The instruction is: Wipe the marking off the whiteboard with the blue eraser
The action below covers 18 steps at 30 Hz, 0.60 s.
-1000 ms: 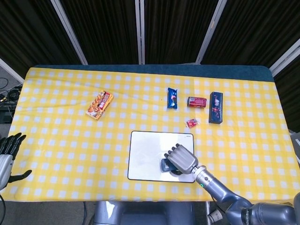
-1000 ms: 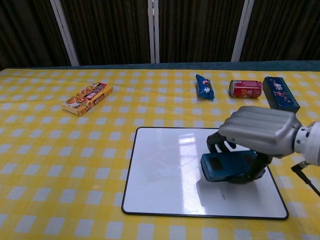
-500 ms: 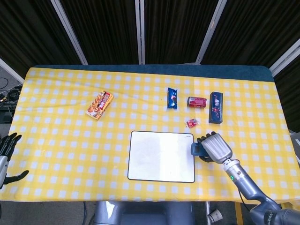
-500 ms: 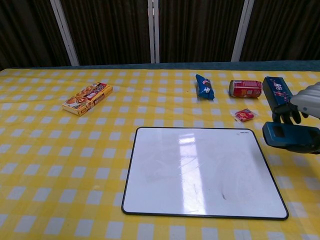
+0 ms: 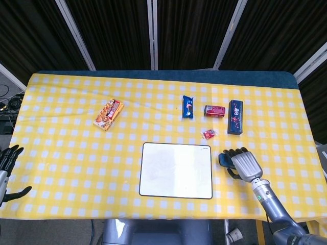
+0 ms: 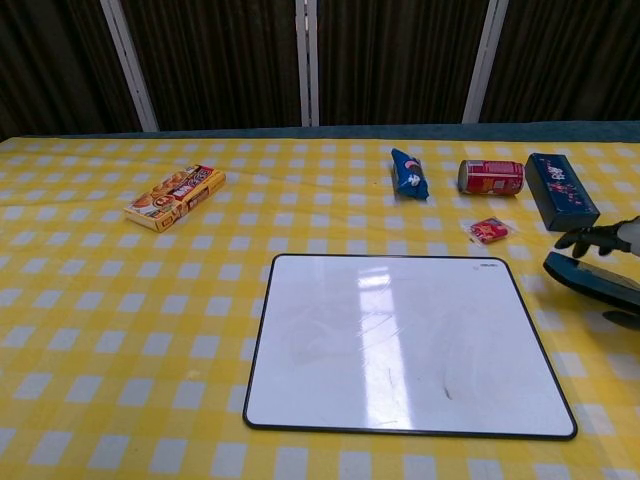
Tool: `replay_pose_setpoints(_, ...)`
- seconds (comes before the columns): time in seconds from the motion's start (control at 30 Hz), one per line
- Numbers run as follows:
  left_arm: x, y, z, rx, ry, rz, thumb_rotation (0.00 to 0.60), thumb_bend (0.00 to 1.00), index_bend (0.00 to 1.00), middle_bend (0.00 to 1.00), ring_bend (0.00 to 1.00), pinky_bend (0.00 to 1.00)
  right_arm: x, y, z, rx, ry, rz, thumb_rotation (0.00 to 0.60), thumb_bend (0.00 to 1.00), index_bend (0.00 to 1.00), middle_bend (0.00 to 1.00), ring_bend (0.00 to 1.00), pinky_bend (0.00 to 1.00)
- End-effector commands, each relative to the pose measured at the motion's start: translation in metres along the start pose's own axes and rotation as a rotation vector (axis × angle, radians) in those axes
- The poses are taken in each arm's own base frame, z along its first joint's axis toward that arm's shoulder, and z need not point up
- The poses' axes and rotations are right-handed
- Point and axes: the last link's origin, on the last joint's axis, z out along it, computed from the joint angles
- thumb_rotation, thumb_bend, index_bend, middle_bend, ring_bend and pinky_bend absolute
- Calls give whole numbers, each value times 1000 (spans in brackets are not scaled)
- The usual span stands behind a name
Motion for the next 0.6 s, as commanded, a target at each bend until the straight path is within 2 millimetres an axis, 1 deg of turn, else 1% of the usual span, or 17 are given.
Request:
replay_pose_setpoints(0.03, 1, 0, -1, -2, 1, -3, 600, 0, 0, 0, 0, 0, 12, 2, -12, -34, 42, 48, 600, 0, 0, 0, 0, 0)
replay_pose_setpoints(0.17, 2, 1, -3, -13, 5, -10, 600, 0, 0, 0, 0, 0, 33, 6, -38, -28, 104, 111, 600, 0, 0, 0, 0, 0)
replay_pose_setpoints(0.2, 3, 2, -4, -18, 7, -13, 600, 0, 0, 0, 0, 0, 44, 9, -54, -27, 155, 135, 600, 0, 0, 0, 0, 0)
replay_pose_setpoints(0.27, 3, 2, -4, -20, 7, -13, 600, 0, 0, 0, 0, 0, 48, 12, -62, -25, 174, 142, 600, 0, 0, 0, 0, 0)
replay_pose_setpoints(0.3, 3, 2, -4, -22, 7, -13, 600, 0, 0, 0, 0, 0, 52, 14, -70, -30, 200, 156, 600, 0, 0, 0, 0, 0)
replay_pose_setpoints(0.37, 4, 3, -4, -28, 8, -15, 600, 0, 0, 0, 0, 0, 61, 22, -94, -66, 274, 200, 600, 0, 0, 0, 0, 0)
replay_pose_setpoints(0.47, 4, 4, -5, -36, 7, -18, 600, 0, 0, 0, 0, 0, 64, 29, -115, -108, 328, 199, 600, 0, 0, 0, 0, 0)
replay_pose_setpoints(0.6, 4, 4, -5, -49, 12, -19, 600, 0, 0, 0, 0, 0, 66, 35, -128, -138, 373, 145, 600, 0, 0, 0, 0, 0)
